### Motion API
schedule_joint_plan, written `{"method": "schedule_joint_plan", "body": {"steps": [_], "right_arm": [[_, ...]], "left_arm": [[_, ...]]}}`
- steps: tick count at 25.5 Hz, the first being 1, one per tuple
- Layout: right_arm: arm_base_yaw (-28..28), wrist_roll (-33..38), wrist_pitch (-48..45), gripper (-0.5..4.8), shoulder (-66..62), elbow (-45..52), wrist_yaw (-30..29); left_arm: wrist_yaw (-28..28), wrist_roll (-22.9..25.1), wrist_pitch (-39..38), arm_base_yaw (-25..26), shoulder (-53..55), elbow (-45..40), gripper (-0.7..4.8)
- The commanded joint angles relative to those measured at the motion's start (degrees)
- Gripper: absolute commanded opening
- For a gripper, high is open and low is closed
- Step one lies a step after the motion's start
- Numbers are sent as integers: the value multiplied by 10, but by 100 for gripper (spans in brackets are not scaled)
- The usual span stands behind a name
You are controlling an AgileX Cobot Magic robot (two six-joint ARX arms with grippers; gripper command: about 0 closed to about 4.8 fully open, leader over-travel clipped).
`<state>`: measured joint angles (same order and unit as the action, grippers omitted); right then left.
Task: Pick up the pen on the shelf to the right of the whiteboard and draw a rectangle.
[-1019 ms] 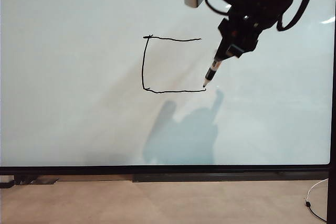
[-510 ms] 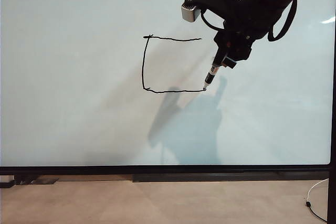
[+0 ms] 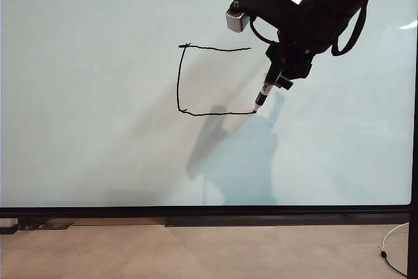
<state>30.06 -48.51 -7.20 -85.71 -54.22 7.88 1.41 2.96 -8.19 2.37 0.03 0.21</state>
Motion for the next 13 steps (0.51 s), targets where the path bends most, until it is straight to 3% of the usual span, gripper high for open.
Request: {"method": "schedule_joint_plan", "body": {"steps": [1, 13], "right_arm": [[-4, 0, -20, -10, -1, -6, 1], [-3, -23, -29, -10, -4, -36, 22]], "left_arm": [[1, 0, 5, 0, 0, 2, -5], [1, 0, 5, 0, 0, 2, -5]]}}
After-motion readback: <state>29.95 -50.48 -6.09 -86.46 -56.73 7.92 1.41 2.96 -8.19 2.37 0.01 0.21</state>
